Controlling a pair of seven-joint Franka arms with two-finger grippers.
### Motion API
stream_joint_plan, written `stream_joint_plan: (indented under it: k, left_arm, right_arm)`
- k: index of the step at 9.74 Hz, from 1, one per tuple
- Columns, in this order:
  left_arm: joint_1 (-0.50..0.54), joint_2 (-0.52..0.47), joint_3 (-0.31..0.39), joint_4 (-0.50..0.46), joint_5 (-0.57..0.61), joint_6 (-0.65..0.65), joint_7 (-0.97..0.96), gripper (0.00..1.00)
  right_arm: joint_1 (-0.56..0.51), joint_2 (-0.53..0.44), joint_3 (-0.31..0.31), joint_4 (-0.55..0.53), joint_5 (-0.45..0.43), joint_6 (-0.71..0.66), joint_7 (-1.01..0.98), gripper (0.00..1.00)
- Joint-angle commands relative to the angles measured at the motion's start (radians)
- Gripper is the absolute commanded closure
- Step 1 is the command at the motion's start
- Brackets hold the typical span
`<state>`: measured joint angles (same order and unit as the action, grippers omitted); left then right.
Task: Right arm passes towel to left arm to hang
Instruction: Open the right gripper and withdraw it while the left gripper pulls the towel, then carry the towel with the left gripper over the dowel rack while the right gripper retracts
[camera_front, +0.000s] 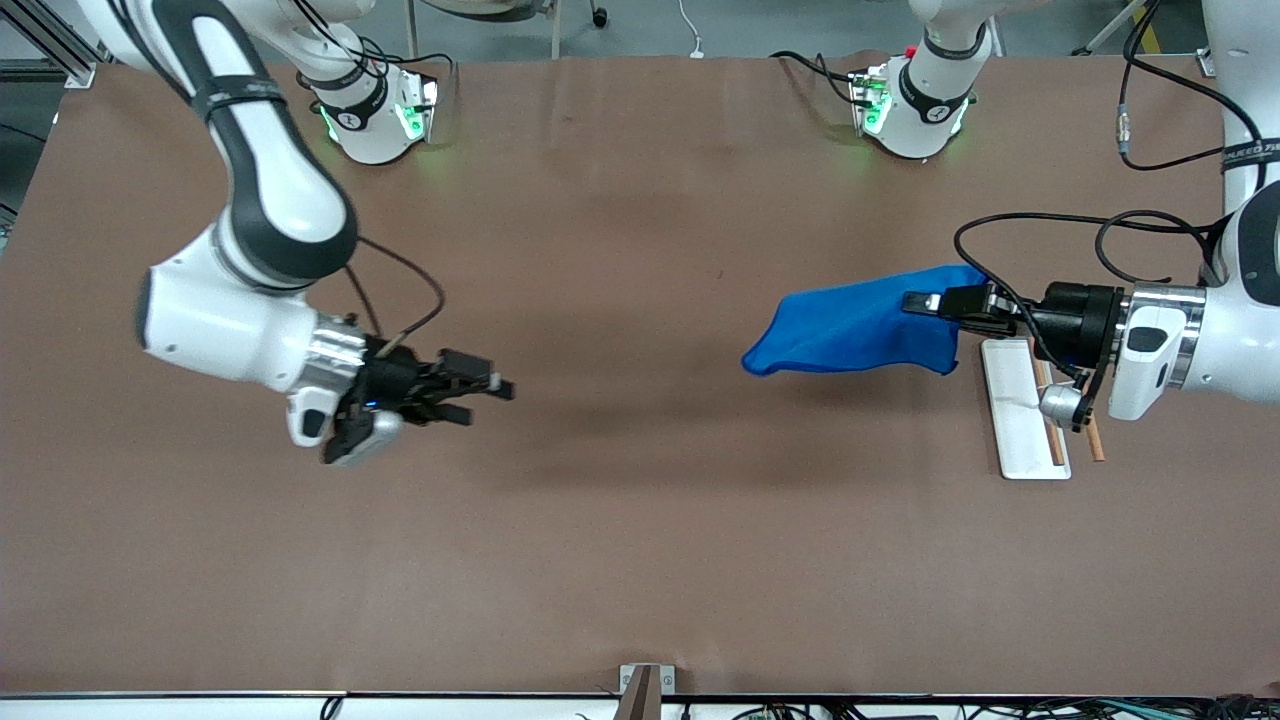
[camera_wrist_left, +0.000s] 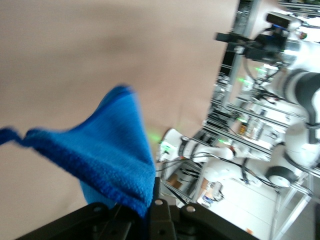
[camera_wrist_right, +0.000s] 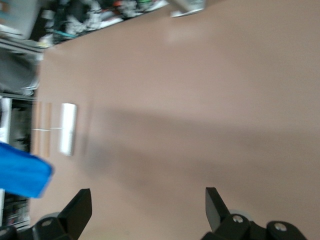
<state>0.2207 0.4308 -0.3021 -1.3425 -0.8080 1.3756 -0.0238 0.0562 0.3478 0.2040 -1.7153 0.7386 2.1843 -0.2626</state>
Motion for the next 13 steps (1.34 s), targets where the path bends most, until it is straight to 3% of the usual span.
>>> stream_joint_plan:
  k: [1,3,5,6,8,9,11,13]
  left_arm:
    - [-0.014,0.008,0.006,0.019,0.148,0.025,-0.073,1.00]
    - [-0.021,-0.012,0.003,0.019,0.266,0.066,-0.123,1.00]
    - [-0.038,-0.020,-0.005,0.020,0.408,0.097,-0.162,1.00]
    - [-0.059,-0.030,-0.006,0.019,0.484,0.099,-0.180,1.00]
    - [-0.095,-0.049,-0.006,0.019,0.623,0.099,-0.235,1.00]
    - [-0.099,-0.058,-0.008,0.019,0.647,0.099,-0.248,1.00]
    - [-0.106,-0.084,-0.006,0.016,0.681,0.099,-0.262,1.00]
    - [-0.101,-0.099,-0.005,-0.003,0.679,0.099,-0.266,1.00]
  right_arm:
    - [-0.015,-0.093,-0.155,-0.046,-0.108,-0.134,0.014,0.00]
    - [-0.022,-0.107,-0.283,0.052,-0.255,-0.315,0.016,0.00]
    - [-0.055,-0.176,-0.294,0.104,-0.475,-0.378,0.023,0.00]
    - [-0.064,-0.191,-0.316,0.144,-0.539,-0.435,0.029,0.00]
    - [-0.097,-0.197,-0.331,0.251,-0.603,-0.533,0.058,0.00]
    - [-0.098,-0.214,-0.330,0.293,-0.657,-0.631,0.068,0.00]
    - [-0.095,-0.211,-0.334,0.417,-0.668,-0.832,0.069,0.00]
    - [-0.087,-0.269,-0.342,0.383,-0.702,-0.851,0.078,0.00]
